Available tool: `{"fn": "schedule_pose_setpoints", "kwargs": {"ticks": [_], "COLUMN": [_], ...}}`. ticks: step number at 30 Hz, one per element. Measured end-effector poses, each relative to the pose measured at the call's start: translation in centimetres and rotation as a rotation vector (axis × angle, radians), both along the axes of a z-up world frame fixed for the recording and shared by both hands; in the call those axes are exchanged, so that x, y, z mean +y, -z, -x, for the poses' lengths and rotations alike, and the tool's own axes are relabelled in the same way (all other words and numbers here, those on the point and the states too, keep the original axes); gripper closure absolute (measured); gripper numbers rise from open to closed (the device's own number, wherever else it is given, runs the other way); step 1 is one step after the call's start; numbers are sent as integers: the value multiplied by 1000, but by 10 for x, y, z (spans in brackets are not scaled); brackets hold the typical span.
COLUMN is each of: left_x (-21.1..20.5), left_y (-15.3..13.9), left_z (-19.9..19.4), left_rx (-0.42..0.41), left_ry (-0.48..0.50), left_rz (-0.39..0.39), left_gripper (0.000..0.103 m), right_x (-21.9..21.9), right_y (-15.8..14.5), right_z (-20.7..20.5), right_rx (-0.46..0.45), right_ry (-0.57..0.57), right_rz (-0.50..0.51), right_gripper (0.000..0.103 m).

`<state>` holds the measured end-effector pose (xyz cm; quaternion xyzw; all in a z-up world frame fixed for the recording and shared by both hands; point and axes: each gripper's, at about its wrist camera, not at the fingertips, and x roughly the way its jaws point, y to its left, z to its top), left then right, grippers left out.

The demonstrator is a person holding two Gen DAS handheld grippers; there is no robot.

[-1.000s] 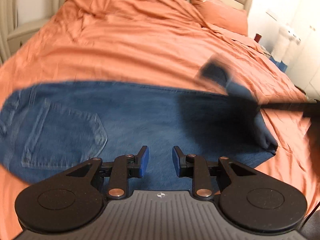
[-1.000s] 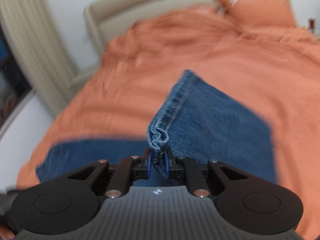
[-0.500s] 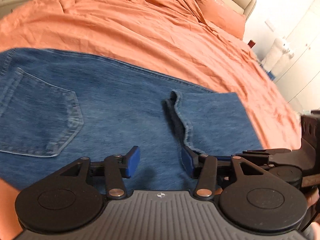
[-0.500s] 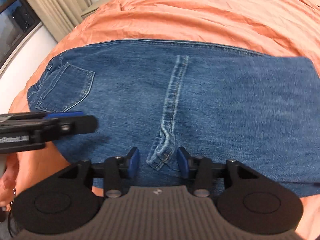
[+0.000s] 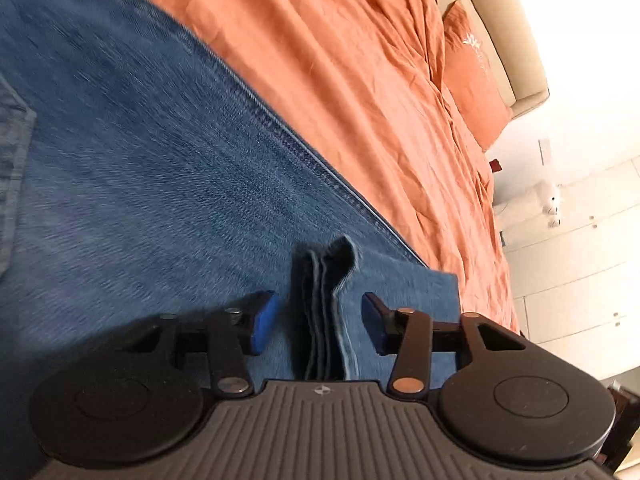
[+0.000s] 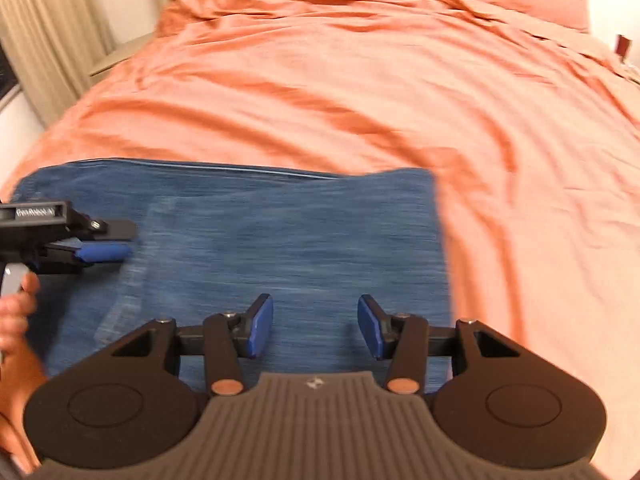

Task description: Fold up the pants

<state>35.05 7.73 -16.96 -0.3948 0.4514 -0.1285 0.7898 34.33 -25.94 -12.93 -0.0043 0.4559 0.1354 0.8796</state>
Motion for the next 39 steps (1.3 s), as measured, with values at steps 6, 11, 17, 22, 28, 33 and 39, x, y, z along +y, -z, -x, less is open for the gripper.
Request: {"fn": "schedule_pose_setpoints", "kwargs": {"ticks": [6,11,17,22,28,33,39], "left_x": [-17,-41,-54,-66,-69,-66,-78], "left_y": [-11,-82,-96,-49,-24,-46,-79], "left_z": [-10,4,-11,-18,-25,-16,32], "left_rx": [-63,-289,-260,-191,-142,-129,-222], "left_ry": [15,119,171,192,185,200,268], "left_rz": [-74,-208,-478,-590,-615,-638,-646], "left_gripper": [95,97,97,97,95,83,83], "right_x": [-61,-88,-78,-55,-42,-42,-40], "right_y": [14,13,17,34,72,62,34], "right_z": [-6,1,15,23,25,19,39], "right_rx": [-33,-70,-51,-45,-29,-9,-99], "right_ry": [110,121,78,-7,-63,-56,-45], "right_rz": [38,22,-12,-36,69,73,27], "right_gripper": [64,83,82,83,82,82,82]}}
